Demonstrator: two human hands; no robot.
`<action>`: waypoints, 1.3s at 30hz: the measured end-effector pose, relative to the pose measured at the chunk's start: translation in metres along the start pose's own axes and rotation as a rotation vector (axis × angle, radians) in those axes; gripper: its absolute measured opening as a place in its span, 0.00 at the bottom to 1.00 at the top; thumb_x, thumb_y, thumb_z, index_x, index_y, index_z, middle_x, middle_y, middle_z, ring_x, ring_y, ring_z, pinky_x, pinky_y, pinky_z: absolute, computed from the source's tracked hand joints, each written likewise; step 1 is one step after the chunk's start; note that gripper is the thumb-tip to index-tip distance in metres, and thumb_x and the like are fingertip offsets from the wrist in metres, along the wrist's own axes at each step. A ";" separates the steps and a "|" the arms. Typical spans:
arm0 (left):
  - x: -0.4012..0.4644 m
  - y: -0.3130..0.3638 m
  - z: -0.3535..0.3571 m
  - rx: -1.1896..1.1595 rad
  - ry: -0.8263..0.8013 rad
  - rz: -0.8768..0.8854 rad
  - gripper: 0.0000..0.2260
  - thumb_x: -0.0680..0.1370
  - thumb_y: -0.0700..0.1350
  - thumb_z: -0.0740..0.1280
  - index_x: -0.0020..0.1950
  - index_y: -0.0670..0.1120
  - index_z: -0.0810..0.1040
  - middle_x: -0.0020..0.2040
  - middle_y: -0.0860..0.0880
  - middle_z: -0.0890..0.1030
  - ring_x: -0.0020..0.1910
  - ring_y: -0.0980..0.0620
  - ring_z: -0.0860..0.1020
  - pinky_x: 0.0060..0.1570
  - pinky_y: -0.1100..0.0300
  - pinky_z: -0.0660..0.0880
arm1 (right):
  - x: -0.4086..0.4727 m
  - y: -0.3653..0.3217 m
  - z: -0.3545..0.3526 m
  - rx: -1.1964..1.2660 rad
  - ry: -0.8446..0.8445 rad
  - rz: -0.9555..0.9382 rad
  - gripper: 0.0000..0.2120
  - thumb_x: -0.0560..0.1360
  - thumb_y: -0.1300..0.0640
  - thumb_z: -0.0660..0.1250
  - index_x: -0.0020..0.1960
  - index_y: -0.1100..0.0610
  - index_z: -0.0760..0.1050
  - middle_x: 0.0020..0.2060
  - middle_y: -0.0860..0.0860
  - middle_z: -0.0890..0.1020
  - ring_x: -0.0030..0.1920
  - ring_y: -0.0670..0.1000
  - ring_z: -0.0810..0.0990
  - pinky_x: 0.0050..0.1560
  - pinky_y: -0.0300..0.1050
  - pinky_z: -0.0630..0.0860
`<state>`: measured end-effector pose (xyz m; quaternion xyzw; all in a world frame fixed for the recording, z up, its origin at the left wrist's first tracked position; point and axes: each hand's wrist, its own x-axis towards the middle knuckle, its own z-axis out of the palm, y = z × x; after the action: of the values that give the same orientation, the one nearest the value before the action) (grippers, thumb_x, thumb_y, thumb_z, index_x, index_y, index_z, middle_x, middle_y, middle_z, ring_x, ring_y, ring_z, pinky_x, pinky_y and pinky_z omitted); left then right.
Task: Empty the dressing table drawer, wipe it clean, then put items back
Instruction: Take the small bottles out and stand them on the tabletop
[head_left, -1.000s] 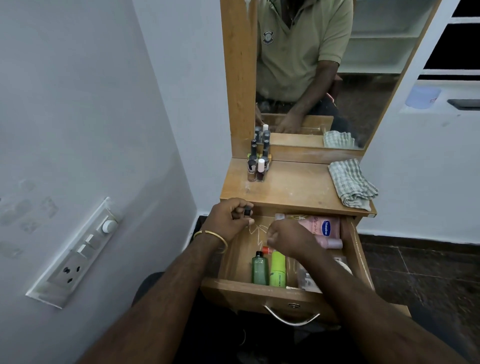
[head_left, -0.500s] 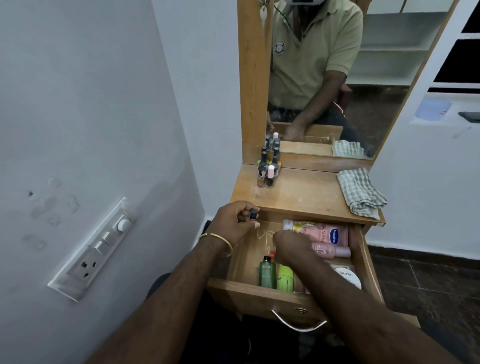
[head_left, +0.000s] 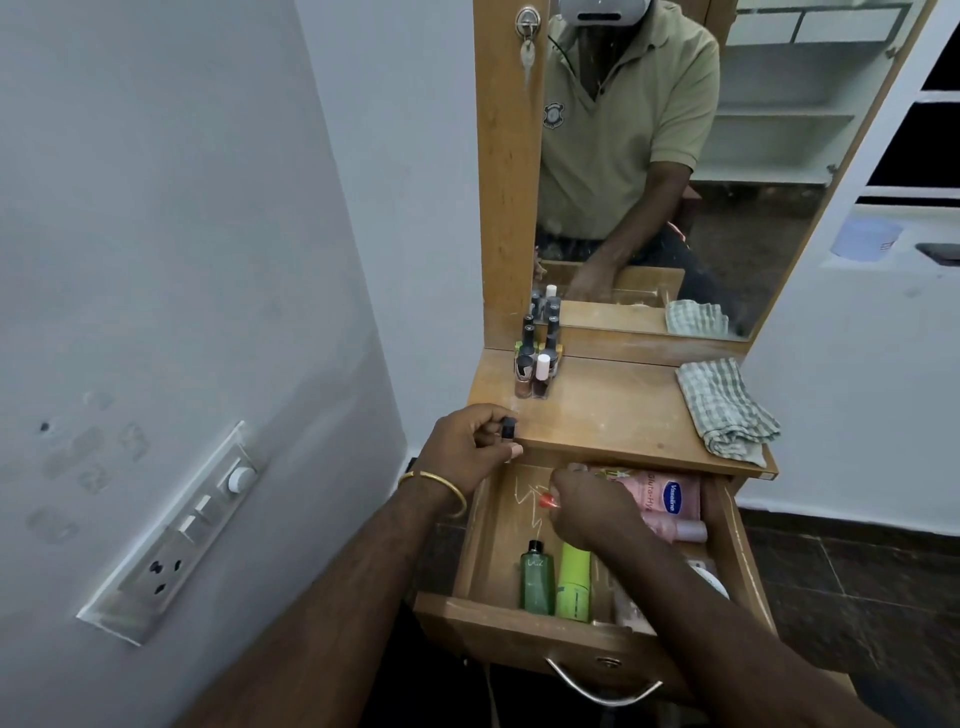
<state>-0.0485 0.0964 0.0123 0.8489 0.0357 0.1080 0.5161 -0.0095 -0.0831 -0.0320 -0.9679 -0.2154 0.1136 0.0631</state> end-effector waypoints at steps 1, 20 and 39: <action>0.004 0.001 0.000 0.000 0.002 0.007 0.15 0.70 0.39 0.77 0.56 0.46 0.83 0.45 0.52 0.83 0.40 0.63 0.78 0.44 0.71 0.76 | 0.001 0.002 -0.002 0.055 0.023 -0.009 0.12 0.76 0.49 0.65 0.58 0.51 0.75 0.55 0.51 0.80 0.53 0.53 0.80 0.54 0.51 0.78; 0.063 -0.013 0.010 -0.075 0.063 -0.051 0.18 0.68 0.34 0.77 0.53 0.50 0.82 0.47 0.49 0.84 0.46 0.50 0.82 0.51 0.62 0.80 | 0.039 -0.013 -0.067 0.900 0.414 0.037 0.09 0.71 0.61 0.75 0.49 0.50 0.81 0.37 0.43 0.81 0.36 0.40 0.77 0.37 0.37 0.73; 0.075 -0.020 0.016 -0.039 0.132 -0.028 0.09 0.69 0.37 0.77 0.47 0.46 0.82 0.41 0.51 0.84 0.40 0.59 0.81 0.45 0.68 0.78 | 0.064 -0.014 -0.042 0.882 0.562 0.005 0.15 0.67 0.66 0.78 0.50 0.55 0.79 0.40 0.47 0.83 0.40 0.42 0.82 0.43 0.42 0.82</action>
<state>0.0288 0.1043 -0.0015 0.8292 0.0793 0.1572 0.5305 0.0514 -0.0460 -0.0018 -0.8429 -0.1197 -0.0704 0.5199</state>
